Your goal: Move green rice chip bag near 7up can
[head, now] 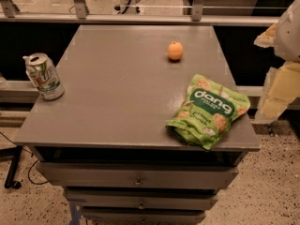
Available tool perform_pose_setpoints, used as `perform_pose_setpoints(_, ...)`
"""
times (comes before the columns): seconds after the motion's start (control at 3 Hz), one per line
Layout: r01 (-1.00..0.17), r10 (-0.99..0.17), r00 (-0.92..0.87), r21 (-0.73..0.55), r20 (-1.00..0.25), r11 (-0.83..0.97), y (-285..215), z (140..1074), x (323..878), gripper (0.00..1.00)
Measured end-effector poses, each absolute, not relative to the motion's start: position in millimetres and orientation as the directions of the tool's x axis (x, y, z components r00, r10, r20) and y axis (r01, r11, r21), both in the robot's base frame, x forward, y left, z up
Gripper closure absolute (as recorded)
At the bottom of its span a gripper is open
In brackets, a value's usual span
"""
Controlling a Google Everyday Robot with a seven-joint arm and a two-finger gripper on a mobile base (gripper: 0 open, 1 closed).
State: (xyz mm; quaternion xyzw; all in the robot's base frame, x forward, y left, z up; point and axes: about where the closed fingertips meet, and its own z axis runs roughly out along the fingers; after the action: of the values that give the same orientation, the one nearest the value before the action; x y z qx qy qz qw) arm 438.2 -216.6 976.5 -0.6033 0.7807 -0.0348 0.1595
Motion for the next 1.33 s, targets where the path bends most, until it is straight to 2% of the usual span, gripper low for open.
perform_pose_setpoints(0.33,-0.931,-0.953,-0.221,-0.247,-0.207,0.27,-216.6,976.6,438.2,0.0)
perform_pose_setpoints(1.33,-0.931,-0.873,-0.251,-0.141,-0.419,0.335,-181.0,917.6,431.7,0.0)
